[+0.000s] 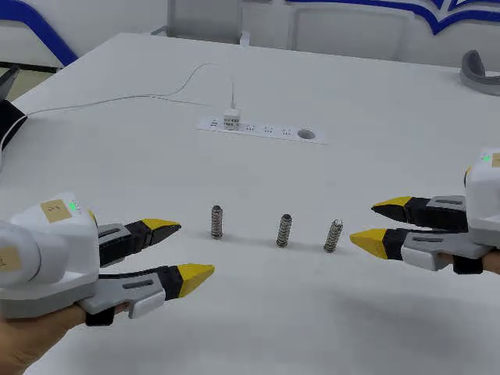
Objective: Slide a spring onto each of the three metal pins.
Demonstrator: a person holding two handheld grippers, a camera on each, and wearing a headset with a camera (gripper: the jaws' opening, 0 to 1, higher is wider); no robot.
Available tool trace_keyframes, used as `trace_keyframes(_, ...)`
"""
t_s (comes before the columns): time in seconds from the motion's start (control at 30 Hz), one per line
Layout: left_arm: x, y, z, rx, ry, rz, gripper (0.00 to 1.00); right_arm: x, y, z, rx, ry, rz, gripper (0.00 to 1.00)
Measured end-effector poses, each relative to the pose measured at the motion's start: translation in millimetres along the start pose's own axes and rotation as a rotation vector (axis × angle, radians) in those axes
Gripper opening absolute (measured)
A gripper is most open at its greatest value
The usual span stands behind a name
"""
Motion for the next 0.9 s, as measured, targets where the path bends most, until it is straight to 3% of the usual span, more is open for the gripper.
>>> trace_keyframes(0.43, -0.7, -2.0, 1.1, 0.010, -0.005, -0.004, 0.47, -5.0, -8.2, 7.9, -0.002, 0.008, -0.040, 0.54)
trace_keyframes(0.9, -1.3, -3.7, 3.5, 0.018, -0.008, -0.008, 0.48, -9.3, -14.6, 13.2, -0.005, 0.025, -0.067, 0.60)
Point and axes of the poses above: the centre of the closed fingertips' face, and the gripper's own axes: y roughly forward along the fingers, z roughly to its left, x roughly out of its top, the point moved 8 cm from there along -y, roughly backward along the fingers, and after that the axes turned 6 degrees about -y, right-handed, at the moved point
